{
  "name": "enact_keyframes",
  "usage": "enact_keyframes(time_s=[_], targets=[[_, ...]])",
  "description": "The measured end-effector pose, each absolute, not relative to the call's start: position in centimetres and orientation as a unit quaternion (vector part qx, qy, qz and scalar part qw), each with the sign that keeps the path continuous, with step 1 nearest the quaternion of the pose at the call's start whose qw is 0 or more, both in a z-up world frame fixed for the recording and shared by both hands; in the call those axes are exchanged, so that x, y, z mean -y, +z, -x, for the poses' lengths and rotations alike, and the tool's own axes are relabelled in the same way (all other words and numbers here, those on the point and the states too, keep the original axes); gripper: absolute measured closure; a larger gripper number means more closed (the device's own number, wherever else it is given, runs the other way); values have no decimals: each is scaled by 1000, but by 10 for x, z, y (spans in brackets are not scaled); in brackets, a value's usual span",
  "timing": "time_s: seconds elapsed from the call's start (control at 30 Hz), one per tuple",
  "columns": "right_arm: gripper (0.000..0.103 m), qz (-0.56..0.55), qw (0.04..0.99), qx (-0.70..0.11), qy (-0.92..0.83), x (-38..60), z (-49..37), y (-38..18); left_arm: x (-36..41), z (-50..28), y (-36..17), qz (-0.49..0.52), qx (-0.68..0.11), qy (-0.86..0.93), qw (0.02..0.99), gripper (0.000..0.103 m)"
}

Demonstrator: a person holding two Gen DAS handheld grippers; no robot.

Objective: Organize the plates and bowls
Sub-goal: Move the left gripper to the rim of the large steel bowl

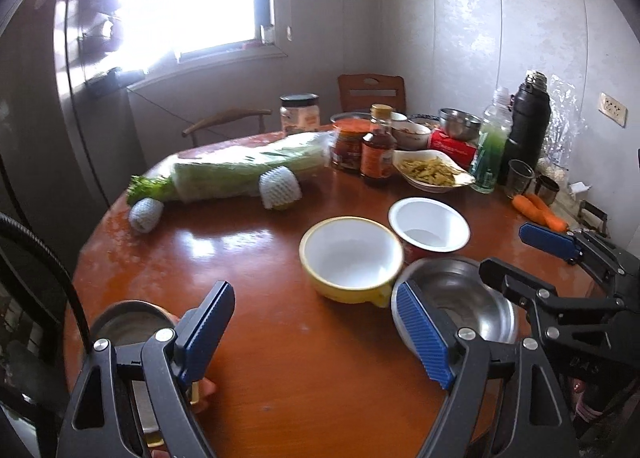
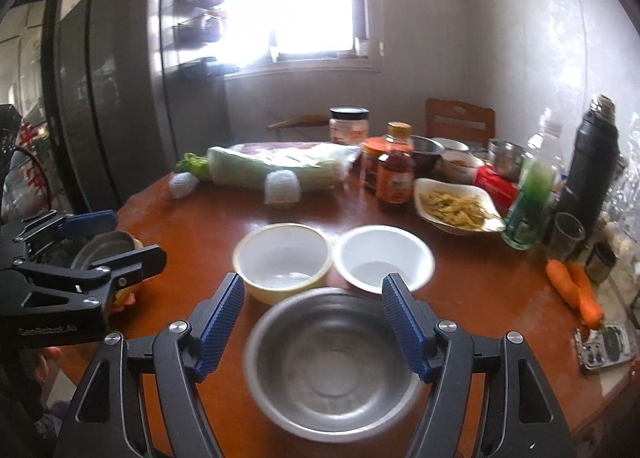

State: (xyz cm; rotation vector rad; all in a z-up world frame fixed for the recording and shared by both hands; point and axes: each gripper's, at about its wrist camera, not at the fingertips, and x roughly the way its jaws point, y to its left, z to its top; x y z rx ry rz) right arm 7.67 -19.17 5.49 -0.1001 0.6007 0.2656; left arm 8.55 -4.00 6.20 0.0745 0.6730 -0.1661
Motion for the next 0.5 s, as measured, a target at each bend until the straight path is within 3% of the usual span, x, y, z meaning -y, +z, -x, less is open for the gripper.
enact_keyframes(time_s=[0.5], targets=[[30,32,933,-346,90,253,-91,20,86,-117,16,-21,-404,-103,909,20]])
